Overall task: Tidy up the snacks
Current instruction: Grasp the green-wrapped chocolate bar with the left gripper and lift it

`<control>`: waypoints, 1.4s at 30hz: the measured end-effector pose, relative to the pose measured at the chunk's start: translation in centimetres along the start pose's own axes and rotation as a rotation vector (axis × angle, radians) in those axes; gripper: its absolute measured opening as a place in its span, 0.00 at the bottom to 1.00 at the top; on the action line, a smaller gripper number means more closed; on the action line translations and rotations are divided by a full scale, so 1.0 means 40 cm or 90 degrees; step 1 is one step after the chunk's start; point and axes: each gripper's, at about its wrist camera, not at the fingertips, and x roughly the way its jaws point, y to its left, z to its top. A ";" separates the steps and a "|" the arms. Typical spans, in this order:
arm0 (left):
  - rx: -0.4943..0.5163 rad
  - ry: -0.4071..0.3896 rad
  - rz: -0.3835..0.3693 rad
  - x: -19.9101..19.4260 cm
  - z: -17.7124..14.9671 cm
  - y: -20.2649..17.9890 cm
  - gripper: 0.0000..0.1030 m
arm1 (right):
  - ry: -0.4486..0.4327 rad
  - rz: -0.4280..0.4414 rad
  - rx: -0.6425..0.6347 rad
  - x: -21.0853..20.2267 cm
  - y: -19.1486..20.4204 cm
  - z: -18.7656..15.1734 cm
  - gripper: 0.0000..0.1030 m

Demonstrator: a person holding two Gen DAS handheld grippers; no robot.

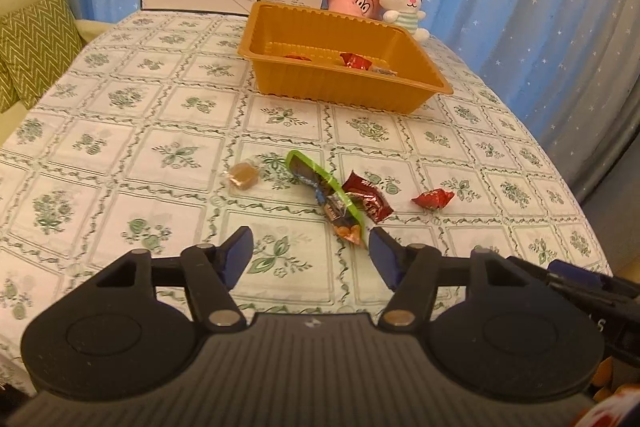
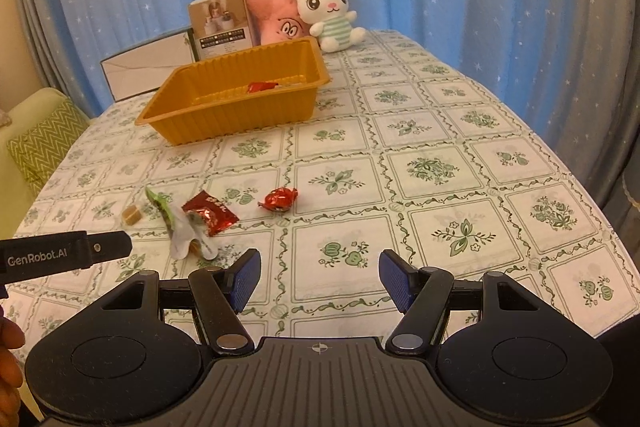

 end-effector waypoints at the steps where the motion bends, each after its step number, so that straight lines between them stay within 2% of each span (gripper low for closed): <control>1: -0.006 0.002 -0.004 0.012 0.003 -0.002 0.54 | 0.002 0.000 0.002 0.007 -0.004 0.002 0.64; 18: -0.054 0.021 -0.009 0.169 0.036 -0.026 0.49 | 0.020 -0.012 0.023 0.085 -0.039 0.019 0.64; 20: -0.051 0.019 -0.009 0.176 0.034 -0.029 0.41 | 0.020 -0.013 0.024 0.088 -0.039 0.020 0.64; 26: -0.047 0.019 -0.006 0.193 0.030 -0.030 0.31 | 0.021 -0.014 0.021 0.095 -0.037 0.021 0.64; 36: 0.013 0.036 -0.013 0.175 0.032 -0.010 0.23 | 0.024 -0.012 0.010 0.116 -0.026 0.026 0.64; 42: 0.124 0.057 0.023 0.129 0.025 0.015 0.20 | 0.024 -0.008 0.006 0.120 -0.021 0.027 0.64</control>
